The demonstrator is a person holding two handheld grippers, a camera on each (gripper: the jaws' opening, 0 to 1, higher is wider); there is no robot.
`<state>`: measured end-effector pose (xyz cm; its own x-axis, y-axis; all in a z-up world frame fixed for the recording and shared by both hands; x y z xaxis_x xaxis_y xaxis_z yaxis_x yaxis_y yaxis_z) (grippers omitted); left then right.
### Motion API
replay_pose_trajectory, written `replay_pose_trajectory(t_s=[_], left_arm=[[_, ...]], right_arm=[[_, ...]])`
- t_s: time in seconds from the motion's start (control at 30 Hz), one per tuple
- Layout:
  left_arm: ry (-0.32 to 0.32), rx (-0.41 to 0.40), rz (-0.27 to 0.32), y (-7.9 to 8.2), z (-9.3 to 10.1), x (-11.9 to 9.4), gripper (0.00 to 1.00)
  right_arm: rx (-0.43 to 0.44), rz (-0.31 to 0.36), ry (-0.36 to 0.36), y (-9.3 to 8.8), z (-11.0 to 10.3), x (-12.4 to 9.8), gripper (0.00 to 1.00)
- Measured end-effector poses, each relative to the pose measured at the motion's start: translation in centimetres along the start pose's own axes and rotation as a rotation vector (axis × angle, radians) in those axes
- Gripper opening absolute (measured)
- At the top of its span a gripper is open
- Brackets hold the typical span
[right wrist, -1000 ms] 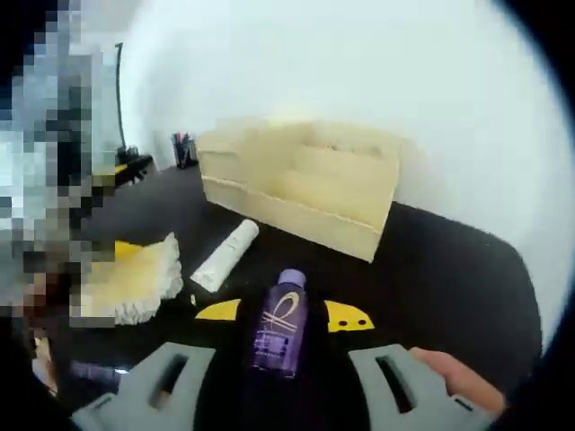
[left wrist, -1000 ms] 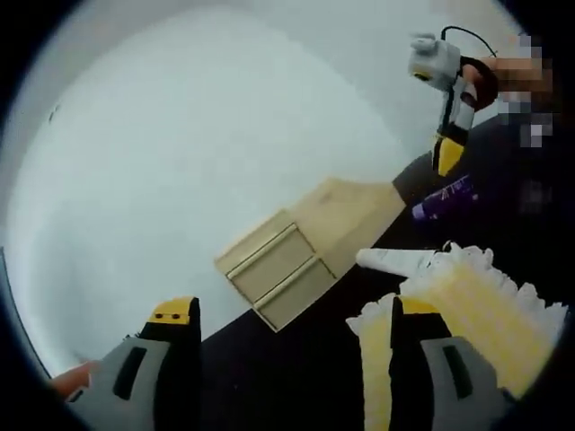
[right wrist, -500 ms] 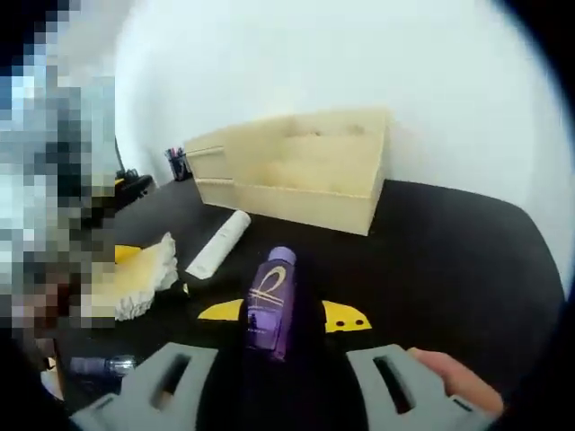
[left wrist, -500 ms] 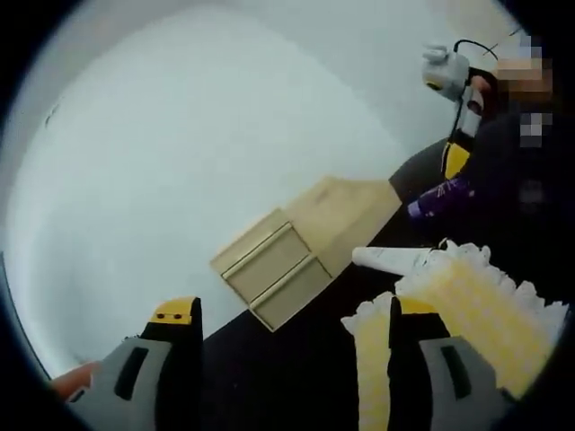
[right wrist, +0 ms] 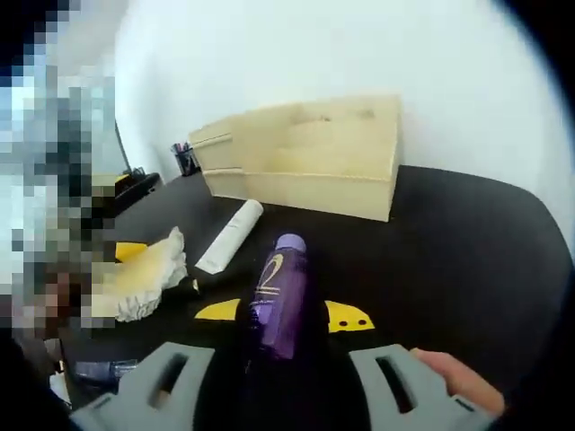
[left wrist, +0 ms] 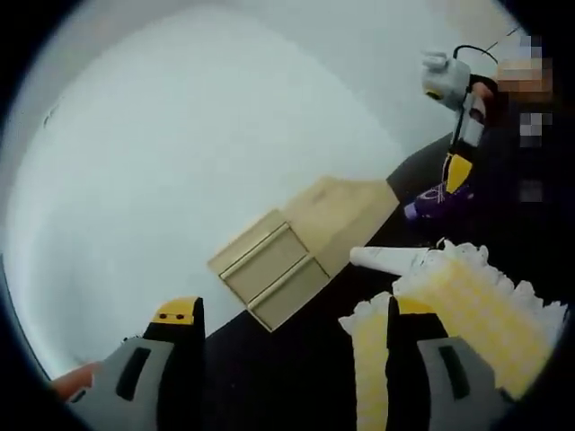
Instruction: Open the drawer, pick up the cosmetic bottles from the table one by one, place them into the drawer, release the gripper, close the drawer, and move the gripper away
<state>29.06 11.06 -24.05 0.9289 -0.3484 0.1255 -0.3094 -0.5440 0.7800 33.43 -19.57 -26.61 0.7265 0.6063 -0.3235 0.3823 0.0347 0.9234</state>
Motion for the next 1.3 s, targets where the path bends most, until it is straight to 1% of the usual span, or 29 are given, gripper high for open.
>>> replay_pose_trajectory(t_s=[0.13, 0.23, 0.3, 0.4, 0.63, 0.73, 0.77, 0.8, 0.87, 0.9, 0.93, 0.97, 1.0, 1.03, 1.07, 1.13, 1.17, 1.3], left_arm=[[-0.006, -0.002, 0.002, 0.1, 0.1, 0.0, 0.77], [-0.008, -0.002, 0.003, 0.1, 0.2, 0.0, 0.77], [-0.009, -0.007, 0.005, 0.1, 0.2, 0.0, 0.77], [-0.007, 0.001, 0.002, 0.1, 0.2, 0.0, 0.77], [-0.014, 0.003, -0.004, 0.0, 0.3, 0.1, 0.76], [-0.027, -0.011, -0.005, -0.1, 0.5, 0.1, 0.73], [-0.039, -0.073, 0.004, -0.2, 0.6, 0.1, 0.72], [-0.066, -0.147, 0.003, -0.2, 0.7, 0.1, 0.71], [-0.110, -0.273, 0.015, -0.2, 0.8, 0.1, 0.73], [-0.139, -0.314, 0.022, -0.1, 0.9, 0.1, 0.77], [-0.196, -0.370, 0.059, 0.1, 1.1, 0.1, 0.81], [-0.188, -0.441, 0.053, 0.1, 1.1, 0.1, 0.86], [-0.211, -0.490, 0.053, 0.1, 1.2, 0.1, 0.87], [-0.224, -0.526, 0.062, 0.1, 1.2, 0.1, 0.87], [-0.214, -0.558, 0.062, 0.1, 1.1, 0.1, 0.86], [-0.226, -0.623, 0.066, -0.2, 0.6, 0.2, 0.85], [-0.222, -0.637, 0.061, -0.4, 0.5, 0.2, 0.85], [-0.217, -0.644, 0.060, -0.5, 0.5, 0.2, 0.83]], right_arm=[[0.004, -0.003, 0.015, -0.3, -0.7, 0.5, 0.27], [-0.020, -0.015, 0.021, -0.6, -1.4, 0.9, 0.26], [-0.070, -0.017, 0.001, -0.6, -1.5, 1.1, 0.26], [-0.119, -0.018, -0.014, -0.6, -1.7, 1.3, 0.26], [-0.167, -0.019, -0.046, -0.4, -1.5, 1.7, 0.25], [-0.215, -0.024, -0.061, -0.3, -1.6, 1.7, 0.24], [-0.227, -0.025, -0.064, -0.3, -1.7, 1.7, 0.24], [-0.245, -0.026, -0.067, -0.3, -1.7, 1.7, 0.24], [-0.282, -0.027, -0.075, -0.2, -1.9, 1.7, 0.24], [-0.297, -0.028, -0.079, -0.2, -2.0, 1.7, 0.24], [-0.304, -0.029, -0.083, -0.2, -2.1, 1.7, 0.24], [-0.316, -0.029, -0.088, -0.2, -2.1, 1.7, 0.24], [-0.324, -0.028, -0.091, -0.2, -2.1, 1.7, 0.24], [-0.336, -0.027, -0.094, -0.2, -2.2, 1.7, 0.24], [-0.343, -0.026, -0.096, -0.2, -2.2, 1.7, 0.24], [-0.356, -0.024, -0.101, -0.1, -2.2, 1.6, 0.24], [-0.361, -0.025, -0.101, -0.1, -2.2, 1.6, 0.24], [-0.372, -0.036, -0.105, 0.1, -2.1, 1.4, 0.23]])
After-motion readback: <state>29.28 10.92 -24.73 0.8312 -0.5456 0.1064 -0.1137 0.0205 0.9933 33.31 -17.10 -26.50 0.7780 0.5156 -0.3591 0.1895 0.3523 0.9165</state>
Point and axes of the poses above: the point that each gripper's makers call its tool centre point, and the gripper's own axes: x roughly forward along the fingers, z roughly to its right, y roughly out of its top, the point moved 10 cm from there along -x, roughly backward along the fingers, and after that the axes turned 11 degrees about z, right-handed, at the moved point
